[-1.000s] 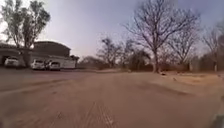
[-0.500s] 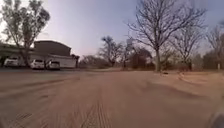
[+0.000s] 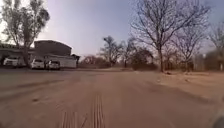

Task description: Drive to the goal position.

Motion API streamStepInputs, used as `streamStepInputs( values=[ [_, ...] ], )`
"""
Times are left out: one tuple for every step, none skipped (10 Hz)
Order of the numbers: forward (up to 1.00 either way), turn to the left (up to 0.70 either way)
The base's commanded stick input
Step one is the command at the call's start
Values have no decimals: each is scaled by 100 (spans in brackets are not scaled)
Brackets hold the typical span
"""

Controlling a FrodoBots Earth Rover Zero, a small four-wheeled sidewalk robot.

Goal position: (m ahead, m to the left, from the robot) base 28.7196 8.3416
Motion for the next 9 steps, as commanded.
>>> streamStepInputs(
  values=[
    [70, 0],
    [70, 0],
    [70, 0],
    [70, 0],
    [70, 0],
    [70, 0],
    [70, 0],
    [70, 0],
    [70, 0]
  ],
)
